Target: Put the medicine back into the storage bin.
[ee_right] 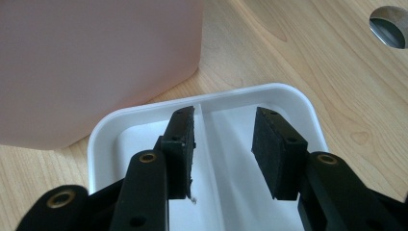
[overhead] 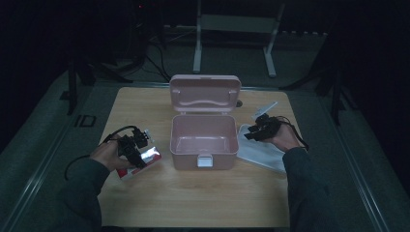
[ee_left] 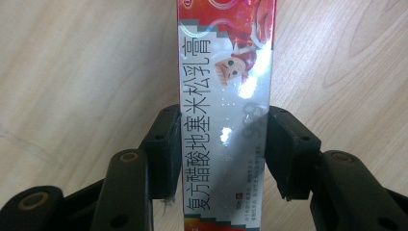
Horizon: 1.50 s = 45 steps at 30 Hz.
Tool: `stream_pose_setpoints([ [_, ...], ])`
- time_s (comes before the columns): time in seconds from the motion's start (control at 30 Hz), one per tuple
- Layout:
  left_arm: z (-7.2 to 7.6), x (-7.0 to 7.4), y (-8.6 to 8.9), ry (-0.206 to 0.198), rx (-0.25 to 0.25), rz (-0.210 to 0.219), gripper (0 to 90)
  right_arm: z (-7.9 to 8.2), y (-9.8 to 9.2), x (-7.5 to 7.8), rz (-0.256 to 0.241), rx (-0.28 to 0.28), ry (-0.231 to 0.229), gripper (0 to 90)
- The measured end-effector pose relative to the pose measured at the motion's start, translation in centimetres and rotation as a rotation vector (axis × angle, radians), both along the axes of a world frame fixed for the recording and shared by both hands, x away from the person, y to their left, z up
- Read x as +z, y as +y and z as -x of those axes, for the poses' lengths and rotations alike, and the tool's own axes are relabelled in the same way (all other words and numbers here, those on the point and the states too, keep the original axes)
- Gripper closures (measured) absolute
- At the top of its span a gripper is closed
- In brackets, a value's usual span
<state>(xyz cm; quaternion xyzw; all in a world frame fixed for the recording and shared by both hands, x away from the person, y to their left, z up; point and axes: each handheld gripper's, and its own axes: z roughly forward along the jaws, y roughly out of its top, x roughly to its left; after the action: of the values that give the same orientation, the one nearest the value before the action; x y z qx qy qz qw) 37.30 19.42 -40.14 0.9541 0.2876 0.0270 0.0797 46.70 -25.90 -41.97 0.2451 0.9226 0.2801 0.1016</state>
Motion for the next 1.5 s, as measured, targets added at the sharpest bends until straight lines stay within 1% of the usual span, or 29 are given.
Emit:
stream_pose_setpoints([
  [0.03, 0.0, 0.3, 0.0, -0.002, -0.006, 0.002, 50.6, 0.0, 0.0, 0.0, 0.000, -0.002, 0.001, 59.4],
  [0.27, 0.0, 2.2, -0.1, -0.022, -0.038, -0.017, 50.6, 0.0, 0.0, 0.0, 0.002, 0.000, 0.001, 59.3],
  [0.43, 0.0, 3.7, -0.1, -0.033, -0.064, -0.006, 50.7, 0.0, 0.2, -0.1, 0.003, 0.001, 0.006, 59.3],
  [0.53, 0.0, 4.8, -0.2, -0.048, -0.071, -0.001, 50.6, 0.0, 0.2, -0.1, 0.006, 0.005, 0.005, 59.3],
  [0.57, 0.0, 4.8, -0.2, -0.048, -0.071, -0.001, 50.6, 0.0, 0.2, -0.1, 0.006, 0.005, 0.005, 59.3],
  [0.6, 0.0, 5.4, -0.3, -0.057, -0.081, -0.001, 50.6, 0.0, 0.1, -0.1, 0.006, 0.004, 0.005, 59.3],
  [0.7, 0.0, 6.3, -0.6, -0.061, -0.094, -0.005, 50.6, 0.0, 0.1, 0.0, 0.003, 0.003, 0.007, 59.3],
  [0.77, 0.0, 6.5, -0.7, -0.060, -0.094, -0.004, 50.6, 0.0, 0.1, 0.0, 0.004, 0.003, 0.006, 59.3],
  [0.8, -0.1, 7.2, -1.0, -0.068, -0.108, -0.007, 50.6, 0.0, 0.1, 0.0, 0.004, 0.003, 0.007, 59.3],
  [0.93, -0.2, 8.5, -1.6, -0.080, -0.135, -0.017, 50.6, 0.0, 0.1, 0.0, 0.003, 0.002, 0.010, 59.3],
  [1.07, -0.4, 9.6, -2.3, -0.085, -0.151, -0.012, 50.6, 0.0, 0.0, -0.1, 0.005, 0.004, 0.009, 59.3],
  [1.3, -0.7, 10.9, -4.1, -0.098, -0.197, -0.022, 50.6, 0.0, -0.1, -0.1, 0.006, 0.003, 0.009, 59.3],
  [1.37, -0.7, 11.0, -4.3, -0.101, -0.202, -0.023, 50.6, 0.0, -0.1, -0.1, 0.006, 0.001, 0.012, 59.3],
  [1.4, -0.8, 11.3, -5.0, -0.107, -0.219, -0.019, 50.6, 0.0, -0.1, -0.2, 0.007, 0.003, 0.011, 59.3],
  [1.47, -0.8, 11.5, -5.7, -0.113, -0.228, -0.019, 50.7, 0.0, -0.2, -0.2, 0.010, 0.002, 0.014, 59.3],
  [1.5, -0.9, 11.6, -6.0, -0.116, -0.243, -0.023, 50.6, 0.0, -0.2, -0.2, 0.009, -0.001, 0.015, 59.3],
])
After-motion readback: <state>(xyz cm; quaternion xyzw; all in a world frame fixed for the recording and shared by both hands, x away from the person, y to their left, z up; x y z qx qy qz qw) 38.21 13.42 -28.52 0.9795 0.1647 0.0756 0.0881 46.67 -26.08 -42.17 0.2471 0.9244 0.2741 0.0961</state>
